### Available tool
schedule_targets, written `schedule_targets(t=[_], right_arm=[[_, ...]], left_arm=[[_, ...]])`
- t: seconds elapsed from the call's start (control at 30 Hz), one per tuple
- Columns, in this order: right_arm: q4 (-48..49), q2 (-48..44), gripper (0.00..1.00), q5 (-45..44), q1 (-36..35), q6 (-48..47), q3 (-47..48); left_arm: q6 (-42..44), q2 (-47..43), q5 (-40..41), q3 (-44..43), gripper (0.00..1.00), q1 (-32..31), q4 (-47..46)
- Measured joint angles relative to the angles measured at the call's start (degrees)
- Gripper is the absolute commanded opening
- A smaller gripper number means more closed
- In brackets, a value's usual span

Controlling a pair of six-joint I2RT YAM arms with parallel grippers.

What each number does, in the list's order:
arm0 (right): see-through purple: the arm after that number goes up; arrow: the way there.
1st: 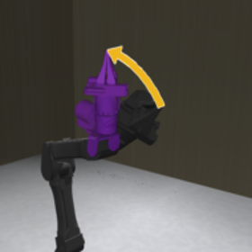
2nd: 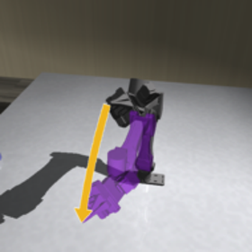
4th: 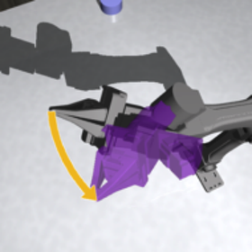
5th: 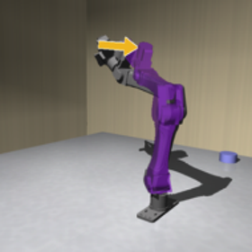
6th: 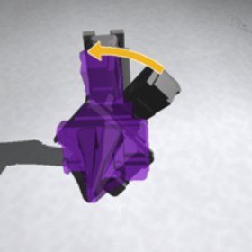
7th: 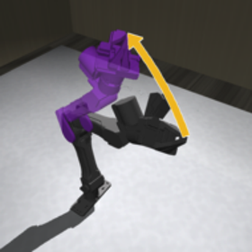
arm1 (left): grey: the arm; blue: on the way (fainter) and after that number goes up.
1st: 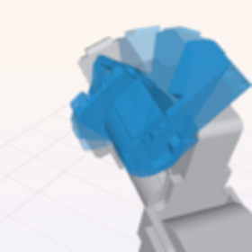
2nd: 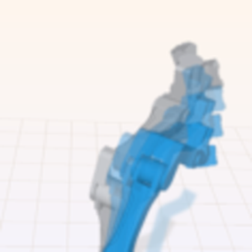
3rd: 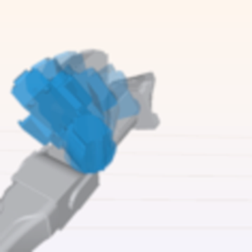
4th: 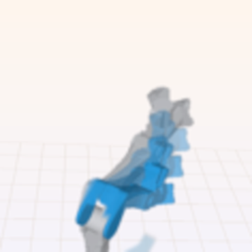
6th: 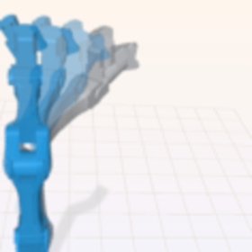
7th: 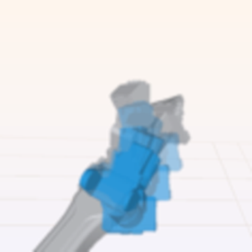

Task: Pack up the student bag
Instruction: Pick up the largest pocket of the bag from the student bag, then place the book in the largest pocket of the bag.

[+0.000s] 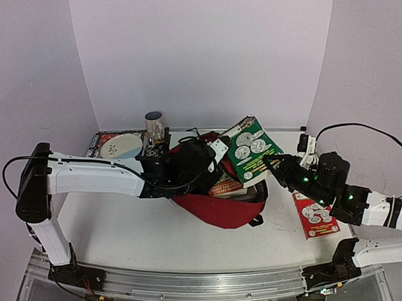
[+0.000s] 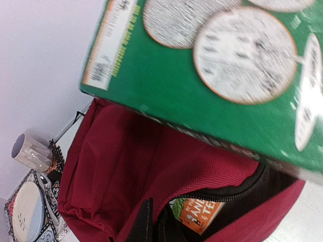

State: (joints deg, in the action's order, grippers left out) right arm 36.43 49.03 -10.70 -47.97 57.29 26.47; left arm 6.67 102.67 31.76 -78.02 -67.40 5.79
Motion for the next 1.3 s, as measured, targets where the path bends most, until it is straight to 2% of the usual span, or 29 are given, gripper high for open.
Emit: schedule_targets(t=[0.17,0.43,0.77,1.03,1.3], right_arm=[[-1.8,-1.7,0.00,1.3,0.0,0.0,0.0],[-5.1,-3.1,0.00,5.2,0.0,0.0,0.0],[-8.6,0.4,0.00,15.2,-0.1,0.2,0.0],[-9.0,2.4,0.00,17.5,-0.5,1.7,0.0],[-7.7,11.0,0.00,17.5,-0.4,3.4,0.0]], left_arm=[[-4.4,2.2,-0.2,-6.7,0.00,4.0,2.7],[-12.4,6.3,-6.2,-14.4,0.00,10.2,7.6],[-18.3,11.8,-12.5,-22.2,0.00,13.1,12.1],[-20.8,11.8,-18.7,-23.4,0.00,14.4,13.2],[-22.0,6.4,-24.9,-18.1,0.00,14.3,13.1]])
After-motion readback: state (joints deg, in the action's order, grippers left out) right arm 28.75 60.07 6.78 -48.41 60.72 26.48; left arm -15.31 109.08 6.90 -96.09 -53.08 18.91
